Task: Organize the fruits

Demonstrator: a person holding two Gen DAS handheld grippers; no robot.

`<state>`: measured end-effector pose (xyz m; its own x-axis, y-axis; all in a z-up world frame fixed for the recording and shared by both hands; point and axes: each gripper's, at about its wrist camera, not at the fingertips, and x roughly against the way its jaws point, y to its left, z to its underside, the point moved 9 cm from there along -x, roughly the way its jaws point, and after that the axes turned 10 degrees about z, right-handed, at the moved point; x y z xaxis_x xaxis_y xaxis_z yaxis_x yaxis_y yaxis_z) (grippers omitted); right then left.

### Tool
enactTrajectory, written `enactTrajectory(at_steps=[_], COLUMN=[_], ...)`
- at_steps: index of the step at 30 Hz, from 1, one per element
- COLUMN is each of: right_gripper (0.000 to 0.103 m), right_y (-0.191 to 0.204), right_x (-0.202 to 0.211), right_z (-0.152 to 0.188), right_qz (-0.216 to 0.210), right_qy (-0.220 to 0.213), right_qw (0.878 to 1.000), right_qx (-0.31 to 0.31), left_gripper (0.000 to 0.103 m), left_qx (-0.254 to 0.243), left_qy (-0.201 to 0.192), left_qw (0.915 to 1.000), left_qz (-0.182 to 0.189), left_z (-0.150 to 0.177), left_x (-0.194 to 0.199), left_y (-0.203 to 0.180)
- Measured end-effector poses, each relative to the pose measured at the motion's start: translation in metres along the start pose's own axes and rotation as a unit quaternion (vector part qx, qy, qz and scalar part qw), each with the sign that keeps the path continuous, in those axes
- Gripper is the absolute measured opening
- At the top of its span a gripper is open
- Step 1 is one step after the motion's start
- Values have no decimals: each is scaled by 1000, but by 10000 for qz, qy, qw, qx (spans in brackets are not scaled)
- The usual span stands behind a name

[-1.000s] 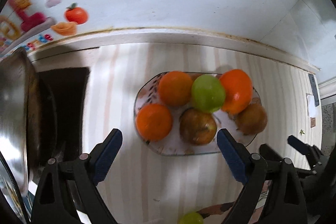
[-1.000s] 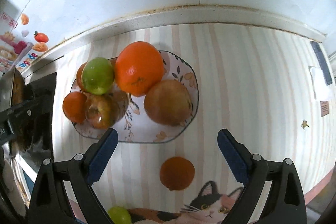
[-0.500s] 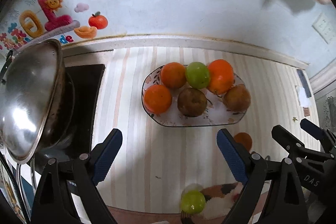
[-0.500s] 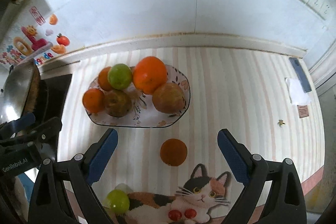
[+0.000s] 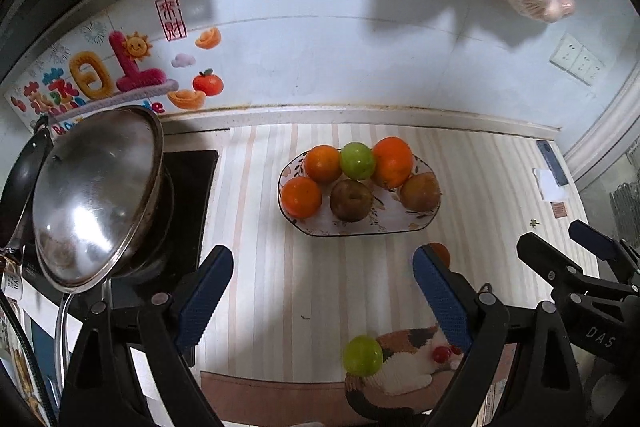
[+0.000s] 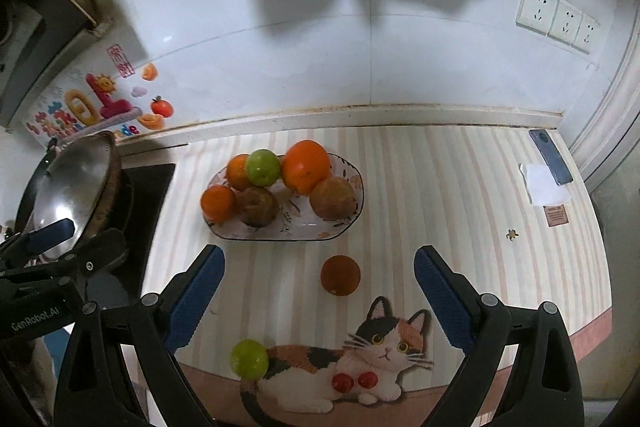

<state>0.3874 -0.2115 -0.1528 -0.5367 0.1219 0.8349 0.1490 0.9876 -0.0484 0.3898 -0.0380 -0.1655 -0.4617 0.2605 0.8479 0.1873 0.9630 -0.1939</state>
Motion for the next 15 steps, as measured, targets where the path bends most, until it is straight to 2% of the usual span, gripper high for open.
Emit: enactTrajectory(at_steps=[5, 9, 13, 15], right_gripper=[98, 98, 98, 98], right_y=[-1, -3, -10, -14], right_x=[27, 34, 8, -12], right_z=[5, 11, 28, 42], right_qz=[-133, -372, -419, -438], right_qy=[-141, -97, 316, 591], right_qw=[9998, 9988, 9981, 9966], right_qx=[-111, -304, -321, -366], left_gripper=[92, 92, 99, 99], left_qx=[1, 112, 141, 156], left_qy=[-37, 34, 514, 957], left_qw=[9999, 9996, 9978, 9940], left_qz=[114, 266, 405, 508], left_z=[9, 17, 40, 62], left_x=[14, 11, -23, -50], left_y=[-8, -9, -11, -13])
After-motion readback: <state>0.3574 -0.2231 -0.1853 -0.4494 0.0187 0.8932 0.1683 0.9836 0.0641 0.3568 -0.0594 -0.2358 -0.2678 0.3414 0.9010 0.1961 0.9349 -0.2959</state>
